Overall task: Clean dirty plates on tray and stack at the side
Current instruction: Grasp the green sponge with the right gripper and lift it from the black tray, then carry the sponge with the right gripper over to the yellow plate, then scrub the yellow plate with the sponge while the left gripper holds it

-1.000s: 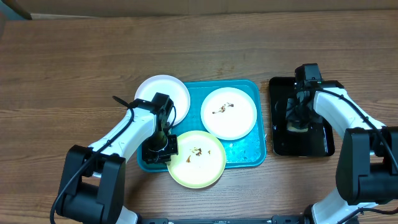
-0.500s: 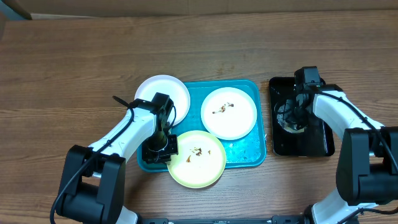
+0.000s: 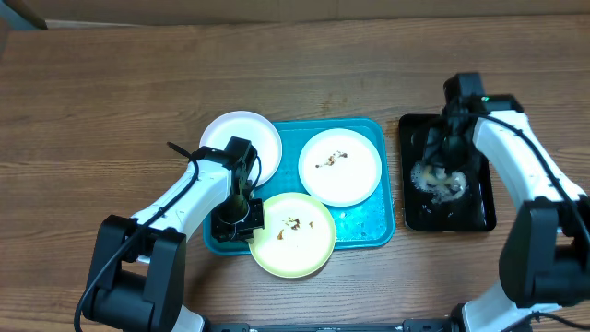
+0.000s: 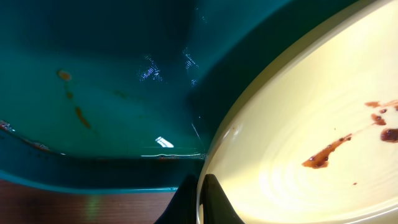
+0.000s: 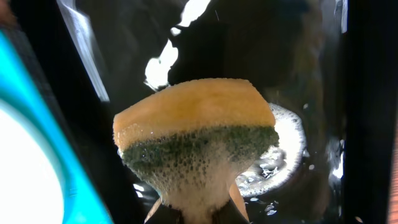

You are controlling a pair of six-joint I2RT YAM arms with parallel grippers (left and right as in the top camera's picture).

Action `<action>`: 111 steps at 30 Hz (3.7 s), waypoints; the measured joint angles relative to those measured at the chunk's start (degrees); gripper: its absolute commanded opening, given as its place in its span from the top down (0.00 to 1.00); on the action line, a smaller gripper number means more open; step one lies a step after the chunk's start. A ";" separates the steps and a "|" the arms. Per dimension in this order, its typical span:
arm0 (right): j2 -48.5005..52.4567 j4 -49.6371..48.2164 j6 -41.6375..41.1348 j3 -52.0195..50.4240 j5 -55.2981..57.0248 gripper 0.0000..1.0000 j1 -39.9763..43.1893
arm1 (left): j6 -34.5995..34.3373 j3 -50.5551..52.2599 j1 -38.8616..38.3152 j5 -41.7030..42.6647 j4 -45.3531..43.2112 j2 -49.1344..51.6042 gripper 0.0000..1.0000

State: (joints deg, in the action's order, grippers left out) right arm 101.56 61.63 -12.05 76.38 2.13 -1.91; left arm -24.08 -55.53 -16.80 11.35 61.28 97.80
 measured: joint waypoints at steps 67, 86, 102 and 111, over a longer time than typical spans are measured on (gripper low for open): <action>5.35 -12.72 -18.23 0.52 -23.37 0.96 -46.69 | -2.62 0.00 0.00 3.06 -3.26 0.00 0.96; 5.88 -24.98 -30.80 -9.44 -23.85 0.96 -46.88 | -2.60 0.00 0.00 3.10 -3.26 0.00 0.96; 5.07 -29.44 -31.52 -13.07 -18.12 0.96 -46.88 | -2.64 0.00 0.00 3.72 -3.67 0.00 0.96; 4.24 -25.88 -31.34 -12.94 -10.78 0.96 -43.54 | -2.82 0.00 -0.07 4.50 -3.58 0.00 0.96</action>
State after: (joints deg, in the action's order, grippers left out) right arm 105.80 35.75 -43.40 63.44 -8.64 -45.45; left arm -26.89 -55.53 -16.86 15.86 57.69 97.80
